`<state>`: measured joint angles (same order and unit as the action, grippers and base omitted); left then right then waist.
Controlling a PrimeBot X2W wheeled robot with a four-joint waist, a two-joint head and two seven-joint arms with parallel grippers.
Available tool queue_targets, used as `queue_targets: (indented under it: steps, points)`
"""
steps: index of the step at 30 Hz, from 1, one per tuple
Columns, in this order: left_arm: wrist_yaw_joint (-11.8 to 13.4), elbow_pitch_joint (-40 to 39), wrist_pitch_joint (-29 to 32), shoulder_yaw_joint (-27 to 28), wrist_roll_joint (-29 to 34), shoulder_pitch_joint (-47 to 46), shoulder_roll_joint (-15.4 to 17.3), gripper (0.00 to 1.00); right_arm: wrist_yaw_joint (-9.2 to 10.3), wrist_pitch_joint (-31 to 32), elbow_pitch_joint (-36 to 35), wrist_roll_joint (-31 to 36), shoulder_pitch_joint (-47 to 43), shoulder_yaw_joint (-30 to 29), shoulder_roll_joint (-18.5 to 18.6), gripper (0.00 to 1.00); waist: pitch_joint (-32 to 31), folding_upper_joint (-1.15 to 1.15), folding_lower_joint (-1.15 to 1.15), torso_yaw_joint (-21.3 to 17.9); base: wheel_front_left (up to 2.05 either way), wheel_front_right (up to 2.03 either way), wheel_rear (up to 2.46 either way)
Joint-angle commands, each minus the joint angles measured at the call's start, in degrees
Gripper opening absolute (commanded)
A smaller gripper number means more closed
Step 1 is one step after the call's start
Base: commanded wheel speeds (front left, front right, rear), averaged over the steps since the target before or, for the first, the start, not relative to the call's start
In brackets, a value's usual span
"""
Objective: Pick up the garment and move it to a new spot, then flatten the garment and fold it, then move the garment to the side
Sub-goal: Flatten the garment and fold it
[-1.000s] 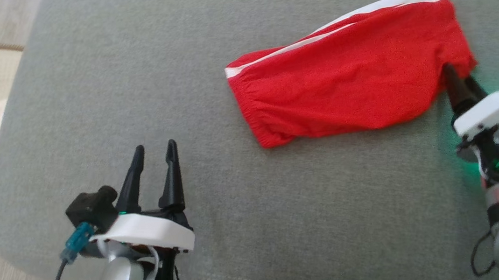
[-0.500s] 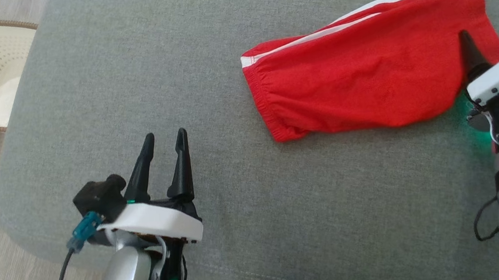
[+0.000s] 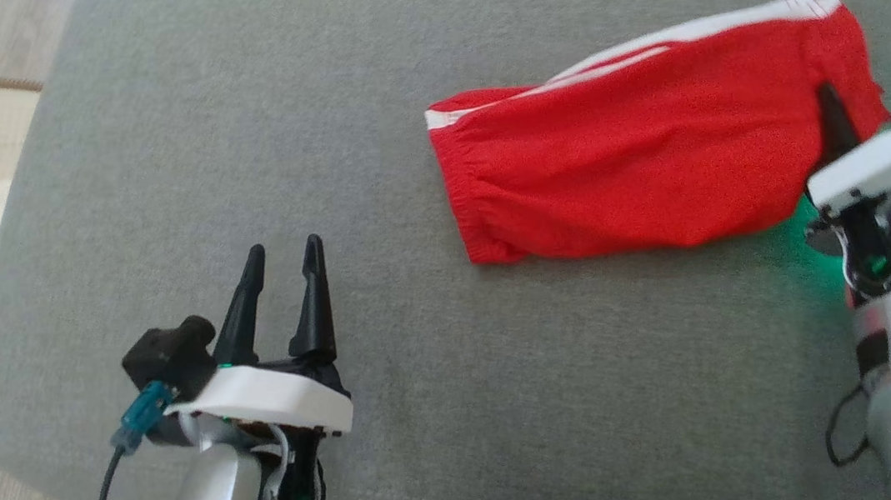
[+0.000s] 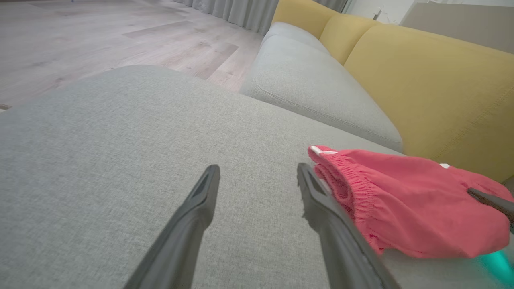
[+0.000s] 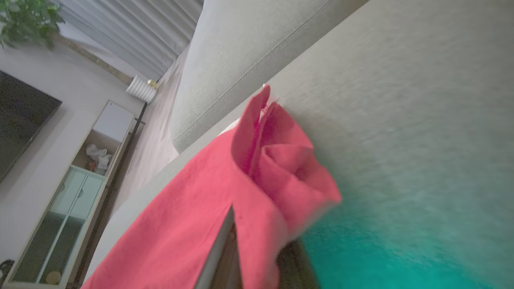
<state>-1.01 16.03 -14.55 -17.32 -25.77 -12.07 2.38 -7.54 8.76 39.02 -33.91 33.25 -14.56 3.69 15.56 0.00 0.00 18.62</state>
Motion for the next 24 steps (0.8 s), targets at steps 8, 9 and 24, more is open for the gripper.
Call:
queue_targets:
  steps: [8, 9, 24]
  points:
    - [-0.77, -1.07, -0.45, 4.18, 1.51, 0.56, 0.50, 1.00, 0.05, -4.05, -7.50, -1.86, -7.26, -2.44, -0.80, 0.00, -4.11, 0.00, 0.00, -5.11, 0.00, 0.00, 0.00]
    - [-0.88, -0.98, -0.45, 4.38, 1.66, 0.74, 0.50, 1.00, 0.05, -4.50, -8.09, -1.52, -8.45, -3.06, -0.80, 0.00, -4.49, 0.00, 0.00, -5.52, 0.00, 0.00, 0.00]
    - [-1.46, -0.36, -0.45, 5.23, 2.29, 0.85, 0.50, 1.00, 0.05, -6.99, -9.93, -4.34, -9.30, 0.75, -0.81, 0.00, -6.25, 0.00, 0.00, -6.33, 0.00, 0.00, 0.00]
